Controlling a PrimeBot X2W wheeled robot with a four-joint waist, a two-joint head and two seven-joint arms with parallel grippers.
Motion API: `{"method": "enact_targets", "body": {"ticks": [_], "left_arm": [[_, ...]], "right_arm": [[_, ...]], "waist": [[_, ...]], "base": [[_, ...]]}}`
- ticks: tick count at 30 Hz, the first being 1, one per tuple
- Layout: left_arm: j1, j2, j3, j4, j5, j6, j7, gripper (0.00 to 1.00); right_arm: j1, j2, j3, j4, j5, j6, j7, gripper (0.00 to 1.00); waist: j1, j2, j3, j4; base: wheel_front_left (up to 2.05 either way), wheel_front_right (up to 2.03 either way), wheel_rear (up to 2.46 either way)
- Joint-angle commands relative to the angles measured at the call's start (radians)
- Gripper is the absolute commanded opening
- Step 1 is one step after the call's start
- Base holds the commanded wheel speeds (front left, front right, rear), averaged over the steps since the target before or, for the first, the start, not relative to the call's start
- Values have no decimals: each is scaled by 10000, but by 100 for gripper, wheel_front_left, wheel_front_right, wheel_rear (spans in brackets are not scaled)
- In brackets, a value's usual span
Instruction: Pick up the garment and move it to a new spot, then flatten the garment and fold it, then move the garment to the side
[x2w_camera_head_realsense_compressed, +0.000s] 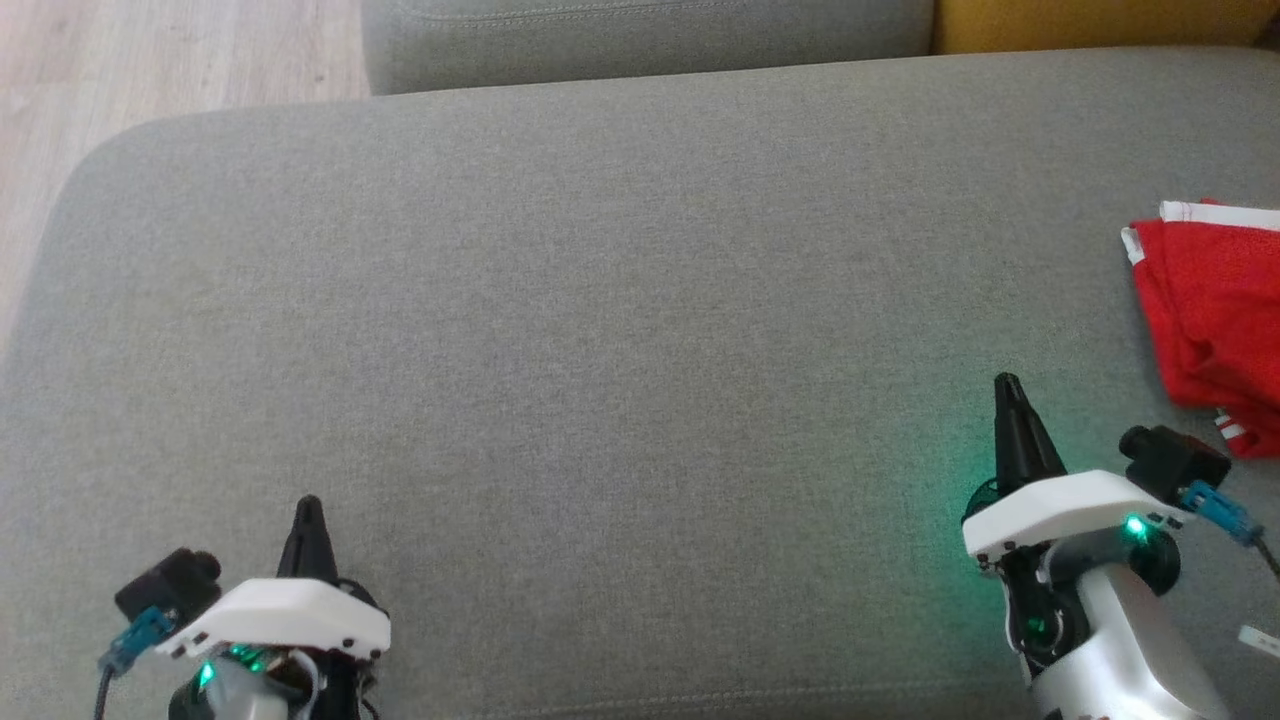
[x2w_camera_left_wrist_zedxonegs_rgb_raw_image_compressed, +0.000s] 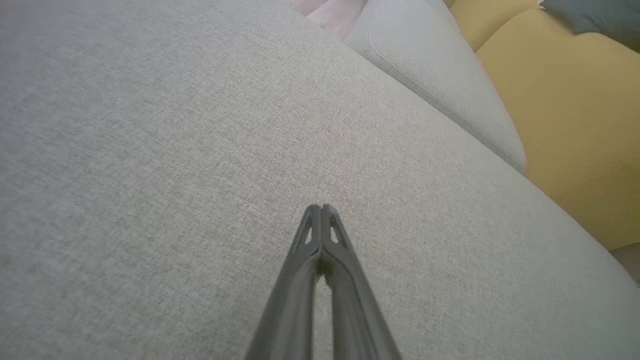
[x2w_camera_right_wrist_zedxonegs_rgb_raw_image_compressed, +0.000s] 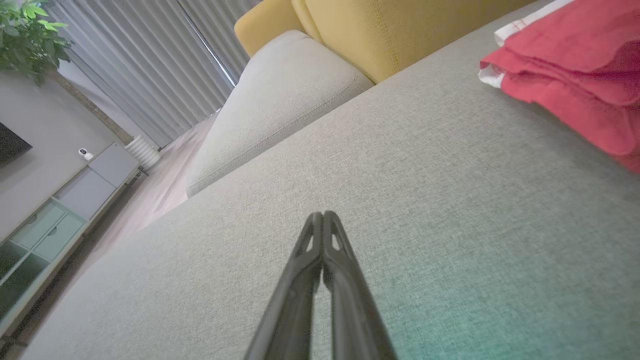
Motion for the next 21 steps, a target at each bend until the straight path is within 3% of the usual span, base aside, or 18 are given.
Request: {"method": "enact_targets", "body": {"ticks": [1,21], "left_arm": [[-431,84,186,-368,-301,-105,59,0],[-501,119,533,-593,-2570,-589,678,0]], "right_arm": [[-262,13,-33,-442,340,10,105,0],[155,29,-431,-1164,2747,17,713,0]], "waist": [[0,0,-17,9],[0,0,-229,109]], "base": [[0,0,0],[0,0,0]]}}
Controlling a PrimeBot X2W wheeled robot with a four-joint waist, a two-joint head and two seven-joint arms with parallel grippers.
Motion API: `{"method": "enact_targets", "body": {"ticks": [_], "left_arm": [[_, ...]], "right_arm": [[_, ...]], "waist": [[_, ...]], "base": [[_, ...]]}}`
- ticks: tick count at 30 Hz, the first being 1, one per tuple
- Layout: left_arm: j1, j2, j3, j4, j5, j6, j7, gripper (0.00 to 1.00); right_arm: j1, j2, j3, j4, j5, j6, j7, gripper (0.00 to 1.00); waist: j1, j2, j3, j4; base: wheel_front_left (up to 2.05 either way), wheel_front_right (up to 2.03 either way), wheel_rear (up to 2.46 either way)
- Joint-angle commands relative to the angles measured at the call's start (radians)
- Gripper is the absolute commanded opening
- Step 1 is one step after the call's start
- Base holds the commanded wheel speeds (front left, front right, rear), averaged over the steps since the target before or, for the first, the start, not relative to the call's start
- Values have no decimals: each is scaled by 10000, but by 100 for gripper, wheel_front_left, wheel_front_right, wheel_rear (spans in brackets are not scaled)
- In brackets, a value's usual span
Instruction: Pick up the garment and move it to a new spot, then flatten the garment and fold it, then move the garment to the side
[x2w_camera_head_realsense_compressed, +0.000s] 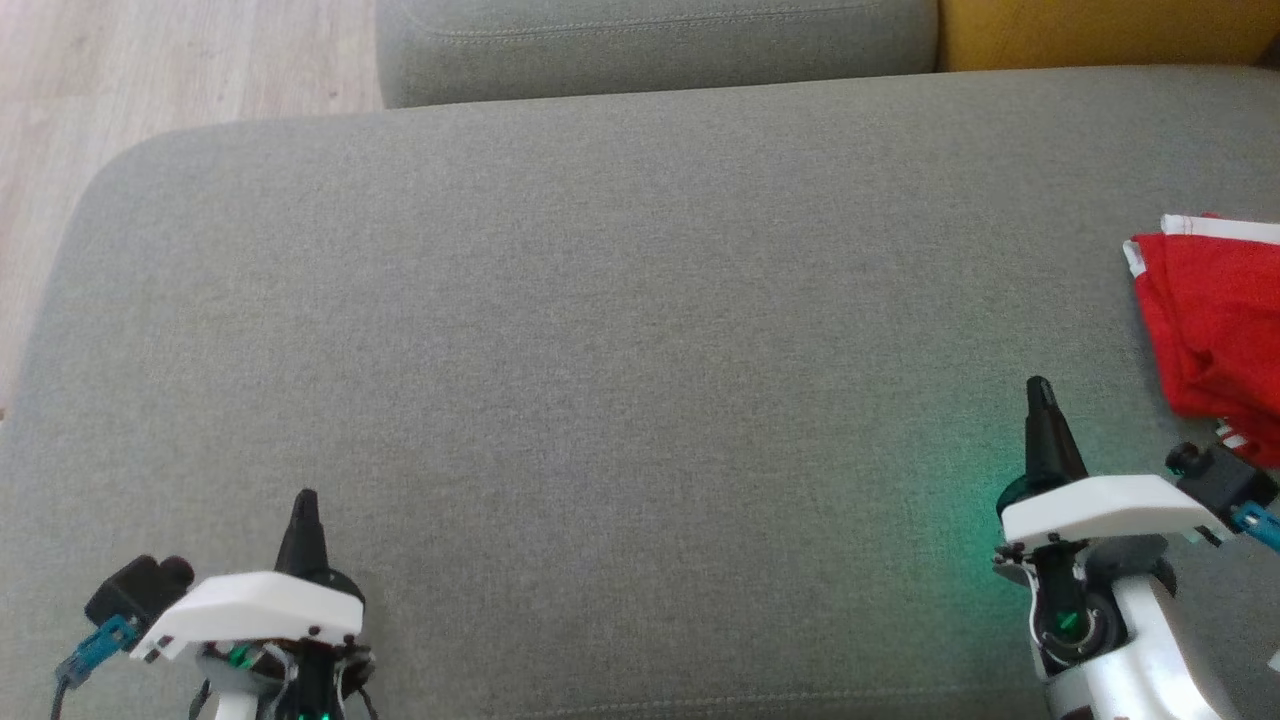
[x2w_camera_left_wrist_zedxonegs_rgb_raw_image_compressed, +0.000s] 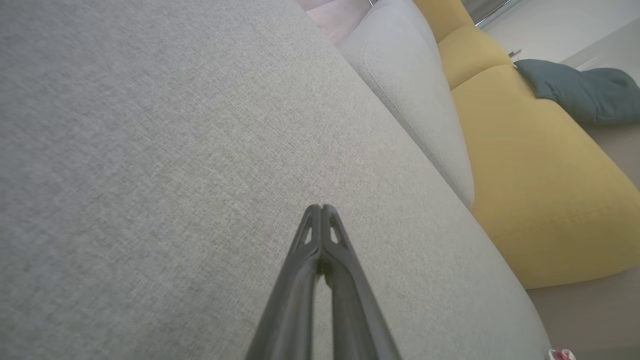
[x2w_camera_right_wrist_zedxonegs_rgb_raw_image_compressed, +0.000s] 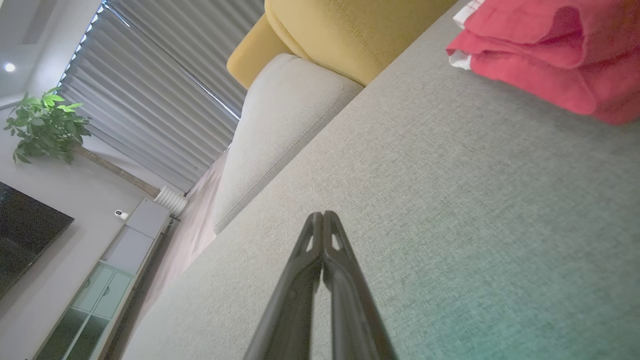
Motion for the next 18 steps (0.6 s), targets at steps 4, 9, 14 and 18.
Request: {"method": "enact_targets", "body": {"ticks": [4,9,14,18], "left_arm": [[-465,122,271,-417,-530,-157,120,0],[-481,130,354,-471,-1070,-273,268,0],[-498,138,437,-524,-1610,-388,415,0],[-511,145,503,-567,-2043,-480,533,0]], "right_arm": [[-126,3,-48,-520,592,20,122,0],[-27,7,-142,-692,1165,21,267,0],[73,10,-237,-864,1738,23,412,0],[152,13,-313,-1002,2196,24,528,0]], "waist": [[0,0,-38,19],[0,0,-89,42],[0,0,-139,66],[0,0,-180,85]], "base": [[0,0,0],[0,0,0],[0,0,0],[0,0,0]]}}
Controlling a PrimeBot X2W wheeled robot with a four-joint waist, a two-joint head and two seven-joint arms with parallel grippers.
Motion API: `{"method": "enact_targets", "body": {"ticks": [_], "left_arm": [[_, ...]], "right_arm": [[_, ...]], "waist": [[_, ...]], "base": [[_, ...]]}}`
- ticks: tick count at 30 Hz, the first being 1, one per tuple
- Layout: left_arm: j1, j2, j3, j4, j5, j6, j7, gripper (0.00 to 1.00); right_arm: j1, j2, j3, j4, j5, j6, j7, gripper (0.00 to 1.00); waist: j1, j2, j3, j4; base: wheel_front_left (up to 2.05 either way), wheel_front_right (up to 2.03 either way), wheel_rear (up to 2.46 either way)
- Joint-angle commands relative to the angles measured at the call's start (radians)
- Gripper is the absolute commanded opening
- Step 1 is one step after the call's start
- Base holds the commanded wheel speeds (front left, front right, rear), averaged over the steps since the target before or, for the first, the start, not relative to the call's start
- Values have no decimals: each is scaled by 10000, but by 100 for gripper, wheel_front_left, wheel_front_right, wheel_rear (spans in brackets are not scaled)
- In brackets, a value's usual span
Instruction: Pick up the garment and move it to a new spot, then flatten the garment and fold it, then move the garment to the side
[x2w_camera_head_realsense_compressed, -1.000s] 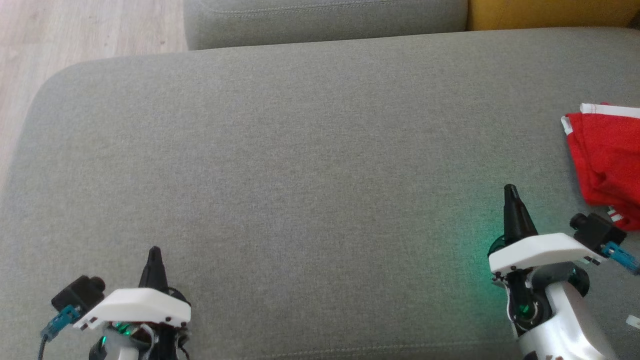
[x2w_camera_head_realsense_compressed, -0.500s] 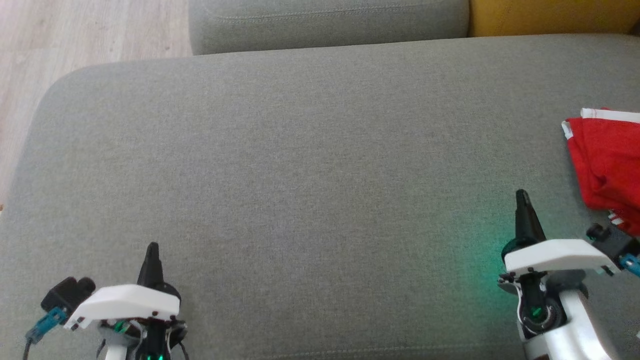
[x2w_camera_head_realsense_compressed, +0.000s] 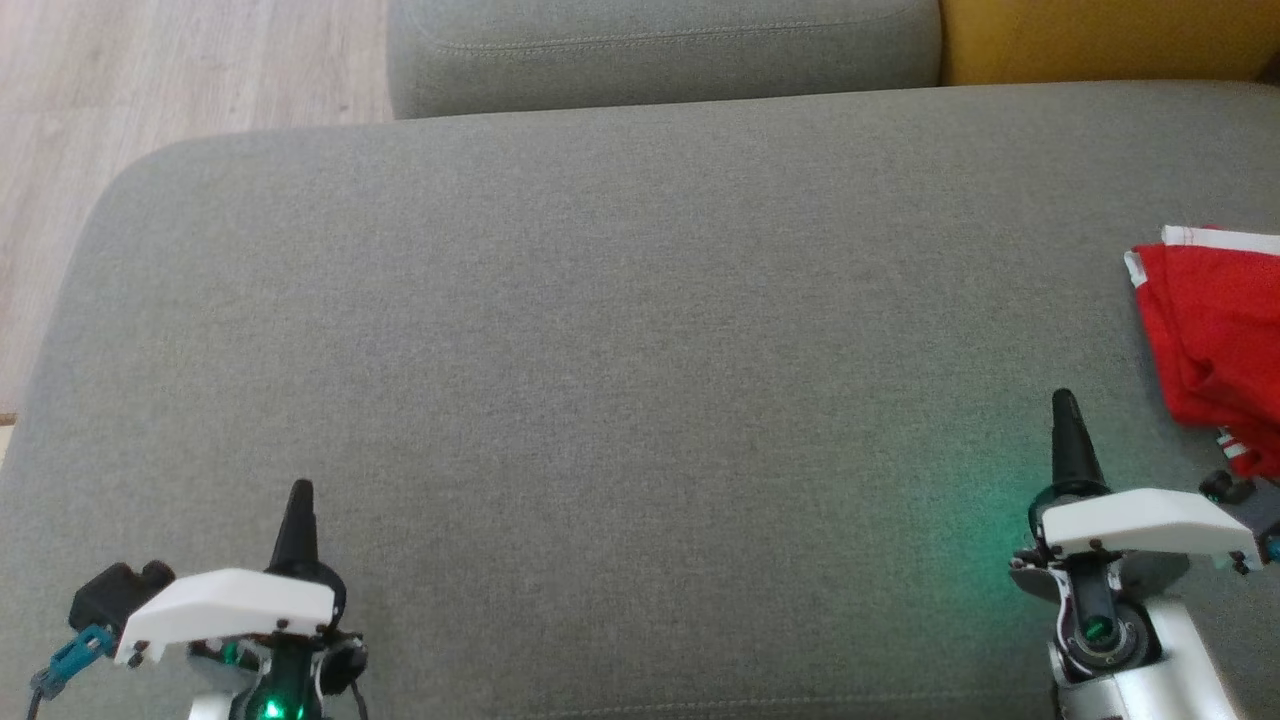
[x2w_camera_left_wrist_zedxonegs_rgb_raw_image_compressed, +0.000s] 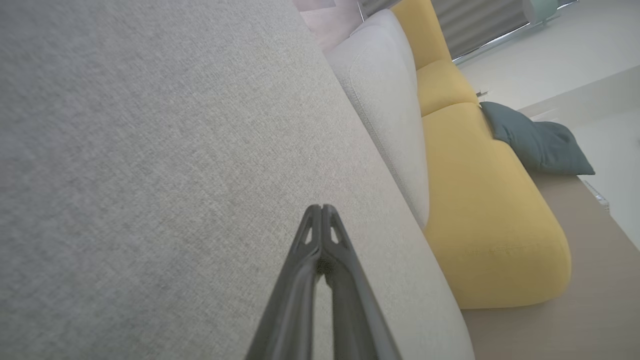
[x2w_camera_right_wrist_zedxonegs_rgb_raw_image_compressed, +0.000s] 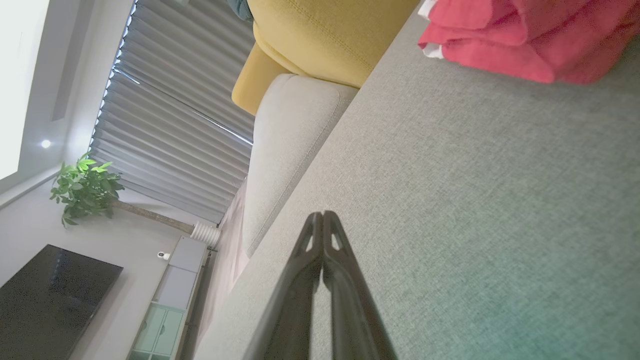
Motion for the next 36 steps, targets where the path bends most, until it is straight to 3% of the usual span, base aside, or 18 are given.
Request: {"method": "enact_targets", "body": {"ticks": [1,36], "left_arm": [[-470,143,263,-399,-335,-149,108,0],[-582,199,826,-763,-4006,-933,1110,0]], "right_arm": [[-203,-1,27,-468,378,24,117,0],[471,24,-616,-1636,4272,34,1101,0]], "waist": [[0,0,-19,10],[0,0,-363,172]], "base": [[0,0,0],[0,0,0]]}}
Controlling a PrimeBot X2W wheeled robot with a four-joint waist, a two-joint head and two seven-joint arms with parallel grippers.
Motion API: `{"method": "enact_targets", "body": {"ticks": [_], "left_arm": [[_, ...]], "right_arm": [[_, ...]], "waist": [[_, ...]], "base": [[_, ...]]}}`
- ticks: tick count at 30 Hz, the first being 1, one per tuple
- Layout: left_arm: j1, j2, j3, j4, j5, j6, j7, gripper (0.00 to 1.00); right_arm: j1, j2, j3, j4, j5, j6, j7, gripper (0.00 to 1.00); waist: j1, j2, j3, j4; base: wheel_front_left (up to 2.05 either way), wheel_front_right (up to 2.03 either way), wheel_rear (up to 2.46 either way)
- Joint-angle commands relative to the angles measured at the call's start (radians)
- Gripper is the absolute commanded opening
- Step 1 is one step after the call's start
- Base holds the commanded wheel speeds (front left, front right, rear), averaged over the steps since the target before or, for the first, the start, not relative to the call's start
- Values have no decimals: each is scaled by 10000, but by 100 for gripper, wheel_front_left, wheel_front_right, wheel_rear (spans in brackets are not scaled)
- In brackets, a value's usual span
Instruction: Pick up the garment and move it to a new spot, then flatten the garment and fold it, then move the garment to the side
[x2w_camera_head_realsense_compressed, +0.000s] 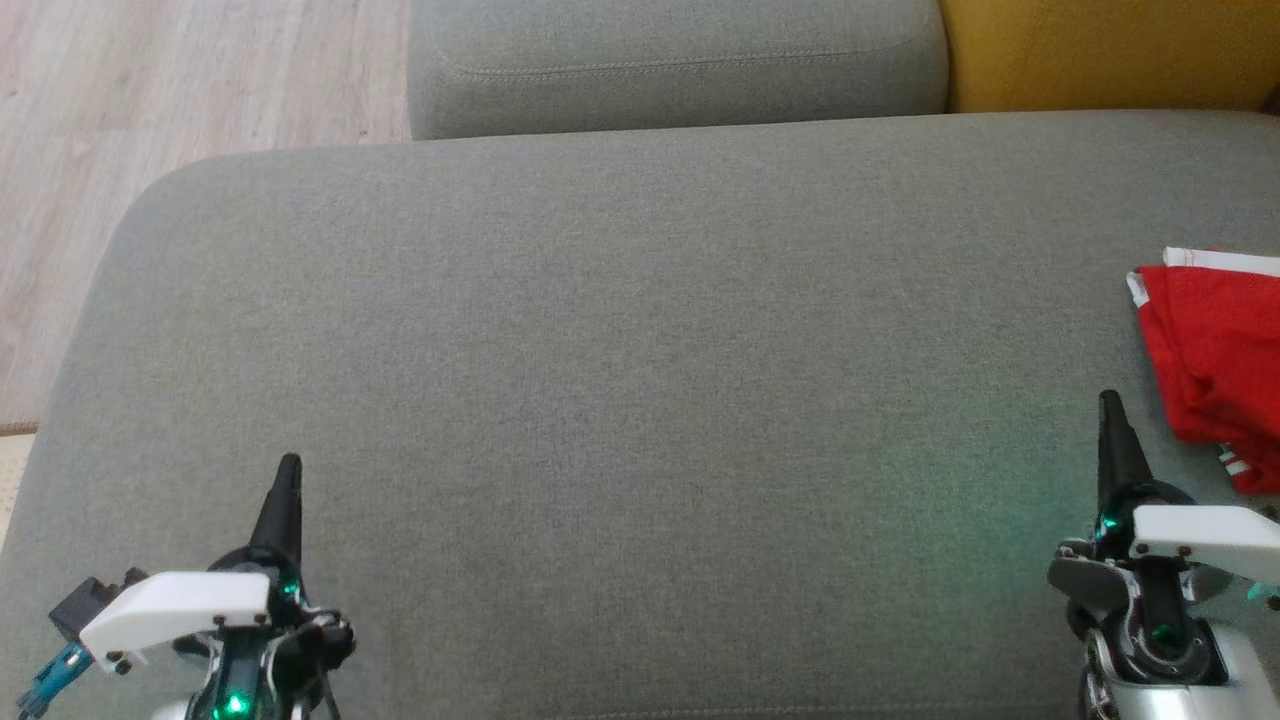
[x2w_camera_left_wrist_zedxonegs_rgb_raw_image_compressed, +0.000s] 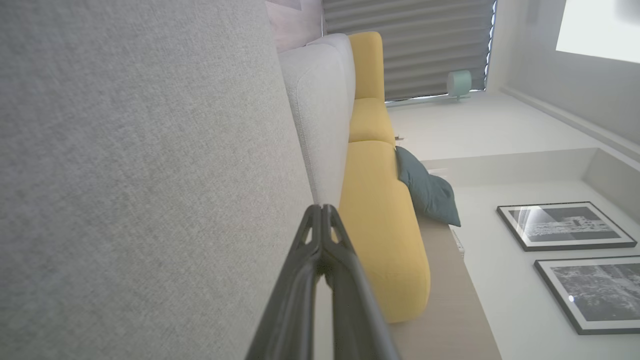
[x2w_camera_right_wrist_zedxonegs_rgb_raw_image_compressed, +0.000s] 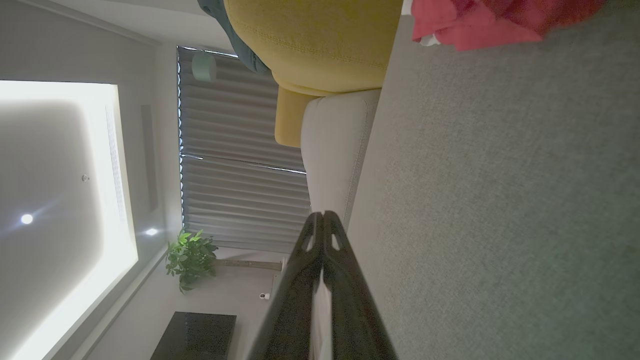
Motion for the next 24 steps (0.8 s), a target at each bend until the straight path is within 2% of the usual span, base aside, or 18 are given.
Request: {"method": "enact_targets", "body": {"ticks": [1,15,24], "left_arm": [[-558,182,386,-381,-262,-116,83,0],[-604,205,618,-531,-1775,-439,496,0],[-606,206,628,-538,-1839,-453,513,0]], "right_arm": [[-85,-33,135,-455,287,36,93,0],[193,-22,-130,-936,1892,40,498,0],[205,-22,-141,-957,1960,40,515,0]], "waist": [[0,0,-11,6],[0,0,-153,72],[0,0,-159,75]], "base": [[0,0,0],[0,0,0],[0,0,0]]}}
